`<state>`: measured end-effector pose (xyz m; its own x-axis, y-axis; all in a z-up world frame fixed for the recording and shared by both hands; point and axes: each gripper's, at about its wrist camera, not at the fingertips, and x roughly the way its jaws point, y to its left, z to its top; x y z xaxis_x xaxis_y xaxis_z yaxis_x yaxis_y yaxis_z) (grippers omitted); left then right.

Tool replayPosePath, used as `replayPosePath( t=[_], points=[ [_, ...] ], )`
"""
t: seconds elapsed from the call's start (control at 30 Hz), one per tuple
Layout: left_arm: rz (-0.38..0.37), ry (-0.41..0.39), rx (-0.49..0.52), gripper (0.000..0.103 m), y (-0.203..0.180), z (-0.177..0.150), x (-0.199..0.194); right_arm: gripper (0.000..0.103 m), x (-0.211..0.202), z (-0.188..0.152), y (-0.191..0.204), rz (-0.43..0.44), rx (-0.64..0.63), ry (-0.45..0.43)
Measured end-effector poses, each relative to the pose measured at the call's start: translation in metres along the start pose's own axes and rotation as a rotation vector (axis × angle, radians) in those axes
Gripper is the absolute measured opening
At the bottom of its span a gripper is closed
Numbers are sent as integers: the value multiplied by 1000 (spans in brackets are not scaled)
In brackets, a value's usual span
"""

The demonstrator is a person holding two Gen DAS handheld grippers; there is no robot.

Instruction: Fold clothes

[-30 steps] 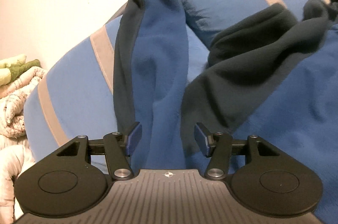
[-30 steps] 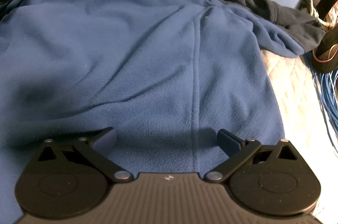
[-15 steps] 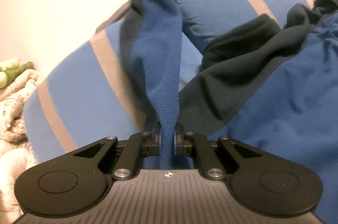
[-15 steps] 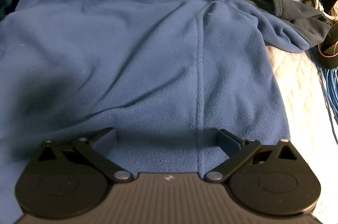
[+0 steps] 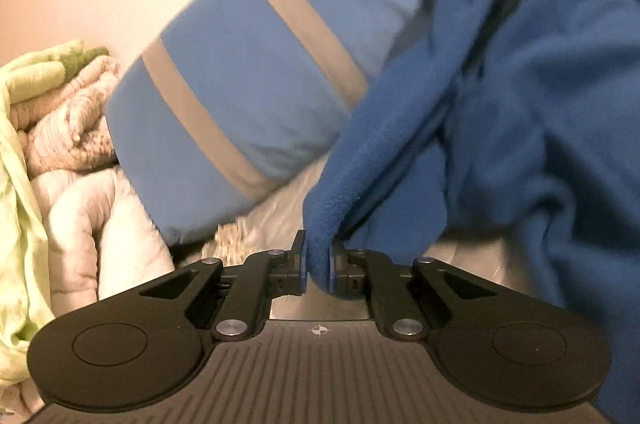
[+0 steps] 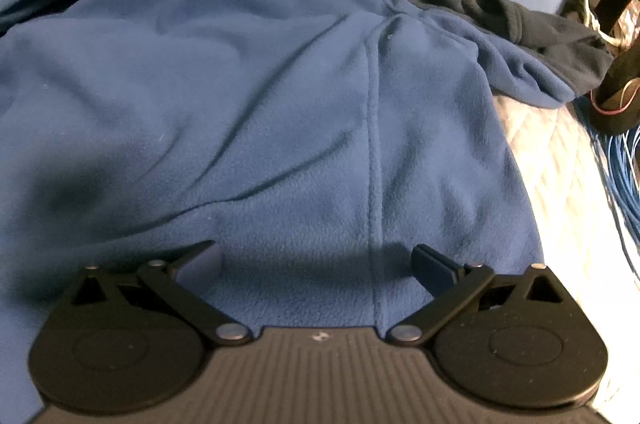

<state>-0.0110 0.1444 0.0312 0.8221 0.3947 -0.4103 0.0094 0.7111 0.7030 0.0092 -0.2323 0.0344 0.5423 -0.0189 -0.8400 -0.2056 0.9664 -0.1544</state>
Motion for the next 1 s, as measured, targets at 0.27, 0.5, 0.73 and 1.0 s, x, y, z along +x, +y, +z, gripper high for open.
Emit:
replayPosePath(
  t=[0.27,0.5,0.73,1.0],
  points=[
    [21,-85,17,51,-10,12,-15,103,1,-1,-4,18,5,-10],
    [-55,-231,30,62,-37,43,-35,103,0,0,1,-3,10,-10],
    [-128,-228,53,62,-82,94,3,103,-2,1,10,-45,-13,-10],
    [-168,-138,1,11,-104,128,49,103,3,4,1,8,5,8]
  ],
)
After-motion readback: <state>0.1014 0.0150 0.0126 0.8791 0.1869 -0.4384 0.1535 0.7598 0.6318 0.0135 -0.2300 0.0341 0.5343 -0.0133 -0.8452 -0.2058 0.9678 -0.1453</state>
